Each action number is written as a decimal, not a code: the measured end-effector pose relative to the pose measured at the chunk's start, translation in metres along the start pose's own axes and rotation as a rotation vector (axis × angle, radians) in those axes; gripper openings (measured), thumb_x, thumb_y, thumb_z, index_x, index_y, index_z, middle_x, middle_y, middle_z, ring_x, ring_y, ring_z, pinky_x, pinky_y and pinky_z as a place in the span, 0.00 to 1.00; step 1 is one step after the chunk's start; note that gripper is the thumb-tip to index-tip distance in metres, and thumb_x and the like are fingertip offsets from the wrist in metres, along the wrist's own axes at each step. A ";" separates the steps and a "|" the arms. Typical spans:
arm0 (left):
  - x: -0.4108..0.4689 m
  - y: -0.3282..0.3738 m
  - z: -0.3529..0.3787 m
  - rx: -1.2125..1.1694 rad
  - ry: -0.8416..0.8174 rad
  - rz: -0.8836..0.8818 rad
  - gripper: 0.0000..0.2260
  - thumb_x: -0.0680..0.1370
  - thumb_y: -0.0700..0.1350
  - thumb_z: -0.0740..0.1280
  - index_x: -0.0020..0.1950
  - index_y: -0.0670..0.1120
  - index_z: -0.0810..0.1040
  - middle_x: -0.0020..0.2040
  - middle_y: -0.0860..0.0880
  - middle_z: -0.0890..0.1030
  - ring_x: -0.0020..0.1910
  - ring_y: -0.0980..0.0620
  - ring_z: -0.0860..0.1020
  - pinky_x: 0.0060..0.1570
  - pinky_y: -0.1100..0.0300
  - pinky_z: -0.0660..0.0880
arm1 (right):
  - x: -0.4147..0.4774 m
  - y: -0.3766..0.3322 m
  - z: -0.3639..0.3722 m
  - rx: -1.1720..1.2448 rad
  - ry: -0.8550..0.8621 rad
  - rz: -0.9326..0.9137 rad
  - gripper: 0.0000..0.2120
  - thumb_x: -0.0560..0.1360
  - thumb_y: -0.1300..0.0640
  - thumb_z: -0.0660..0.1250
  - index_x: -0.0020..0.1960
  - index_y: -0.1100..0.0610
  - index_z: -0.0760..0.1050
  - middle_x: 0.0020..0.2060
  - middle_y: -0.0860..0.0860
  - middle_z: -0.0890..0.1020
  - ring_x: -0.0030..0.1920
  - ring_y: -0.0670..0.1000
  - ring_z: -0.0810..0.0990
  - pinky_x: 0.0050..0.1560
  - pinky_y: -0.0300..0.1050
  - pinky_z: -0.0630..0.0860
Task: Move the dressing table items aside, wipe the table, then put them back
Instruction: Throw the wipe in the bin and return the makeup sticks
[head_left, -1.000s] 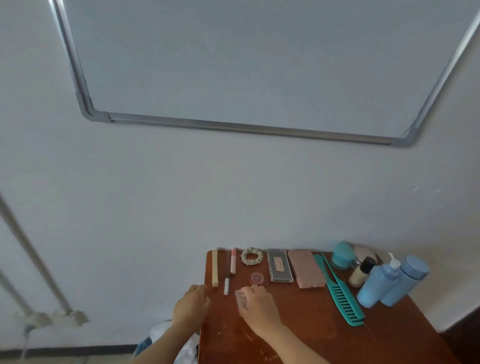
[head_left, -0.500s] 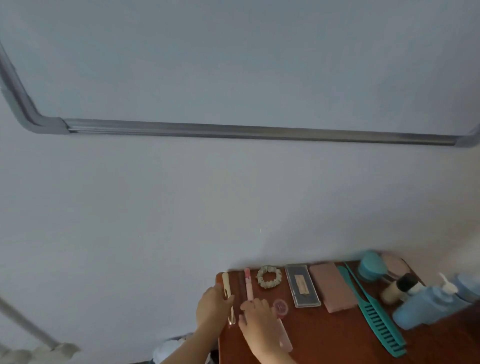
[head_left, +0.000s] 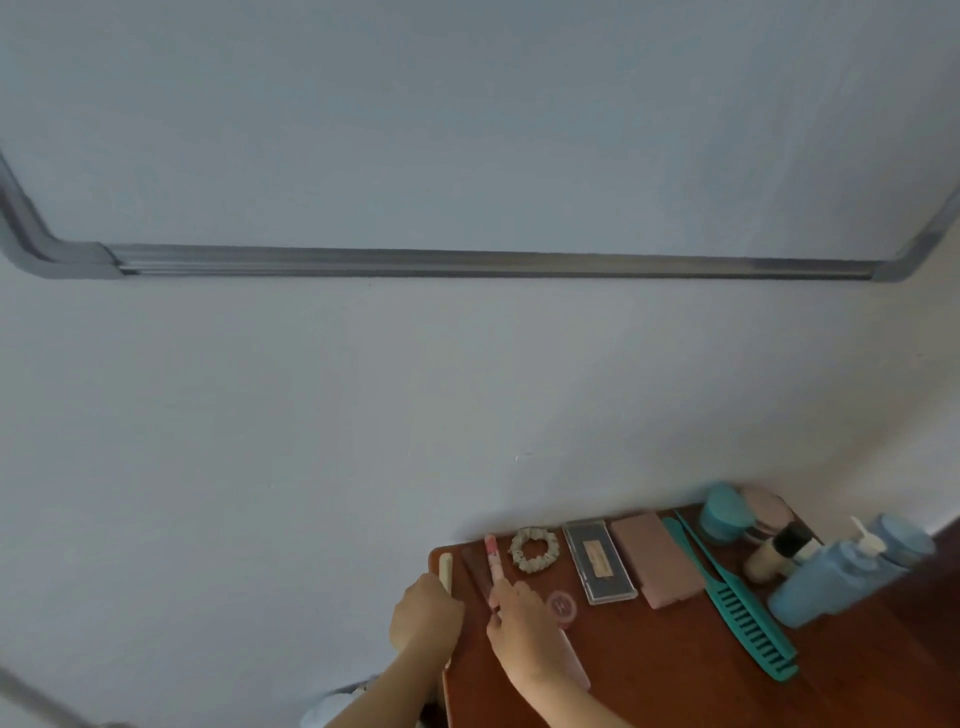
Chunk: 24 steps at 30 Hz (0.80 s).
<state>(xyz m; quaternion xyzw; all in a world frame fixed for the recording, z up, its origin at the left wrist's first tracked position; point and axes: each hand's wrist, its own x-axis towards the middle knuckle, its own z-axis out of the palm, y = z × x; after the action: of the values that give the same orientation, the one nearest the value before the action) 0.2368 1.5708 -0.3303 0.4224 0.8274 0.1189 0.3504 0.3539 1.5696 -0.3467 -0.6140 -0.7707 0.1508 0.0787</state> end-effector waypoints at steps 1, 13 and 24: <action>-0.001 -0.003 -0.005 -0.019 -0.002 0.005 0.08 0.74 0.44 0.62 0.52 0.44 0.72 0.50 0.48 0.78 0.49 0.49 0.77 0.42 0.60 0.70 | 0.000 0.002 -0.003 0.016 0.029 -0.023 0.12 0.76 0.61 0.60 0.59 0.56 0.72 0.52 0.52 0.78 0.53 0.51 0.76 0.49 0.39 0.70; -0.036 0.026 -0.055 -0.181 0.083 0.287 0.05 0.70 0.45 0.66 0.43 0.47 0.73 0.35 0.52 0.75 0.35 0.53 0.75 0.32 0.63 0.67 | -0.027 0.048 -0.102 0.029 0.310 -0.016 0.05 0.77 0.60 0.60 0.50 0.54 0.74 0.44 0.45 0.74 0.47 0.47 0.76 0.46 0.38 0.70; -0.148 0.160 -0.018 -0.143 -0.079 0.750 0.08 0.71 0.45 0.67 0.49 0.47 0.77 0.40 0.50 0.77 0.41 0.51 0.76 0.37 0.62 0.69 | -0.158 0.149 -0.205 -0.357 0.944 0.237 0.13 0.66 0.67 0.69 0.51 0.63 0.78 0.37 0.55 0.77 0.41 0.54 0.76 0.31 0.42 0.77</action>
<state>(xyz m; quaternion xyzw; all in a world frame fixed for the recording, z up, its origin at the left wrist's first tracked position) 0.3815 1.5553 -0.1679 0.6746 0.5910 0.2798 0.3425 0.5915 1.4738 -0.1926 -0.7021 -0.5902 -0.2686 0.2941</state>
